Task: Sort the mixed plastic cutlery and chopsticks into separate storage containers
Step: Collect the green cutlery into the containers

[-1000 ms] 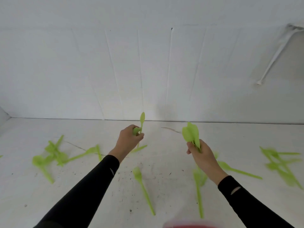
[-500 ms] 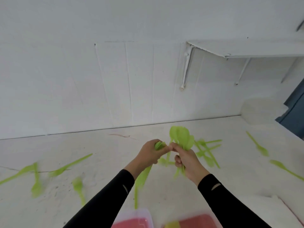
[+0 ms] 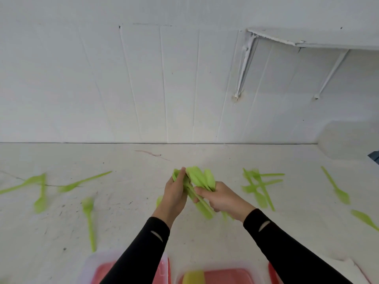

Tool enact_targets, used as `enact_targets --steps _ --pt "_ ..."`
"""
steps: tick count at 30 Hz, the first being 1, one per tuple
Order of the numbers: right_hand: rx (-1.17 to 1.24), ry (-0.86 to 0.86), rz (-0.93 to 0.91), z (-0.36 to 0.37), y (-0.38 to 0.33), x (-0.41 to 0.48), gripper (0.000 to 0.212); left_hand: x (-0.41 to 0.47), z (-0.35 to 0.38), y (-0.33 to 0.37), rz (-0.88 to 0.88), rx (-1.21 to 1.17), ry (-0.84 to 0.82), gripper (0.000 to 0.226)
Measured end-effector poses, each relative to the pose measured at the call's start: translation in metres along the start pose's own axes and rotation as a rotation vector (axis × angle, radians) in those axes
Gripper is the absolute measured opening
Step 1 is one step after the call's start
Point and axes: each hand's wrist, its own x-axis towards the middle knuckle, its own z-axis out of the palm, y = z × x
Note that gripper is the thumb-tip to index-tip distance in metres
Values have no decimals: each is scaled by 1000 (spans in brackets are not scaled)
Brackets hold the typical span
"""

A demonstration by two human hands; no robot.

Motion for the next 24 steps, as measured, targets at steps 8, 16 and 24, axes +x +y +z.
enact_targets --steps 8,16,24 --pt "153 119 43 -15 0 13 9 -3 1 -2 28 -36 8 31" --pt "148 -47 23 -12 3 5 23 -8 0 -8 42 110 -146 55" --pt "126 61 33 -10 3 5 24 -7 0 -4 -27 -113 -2 24"
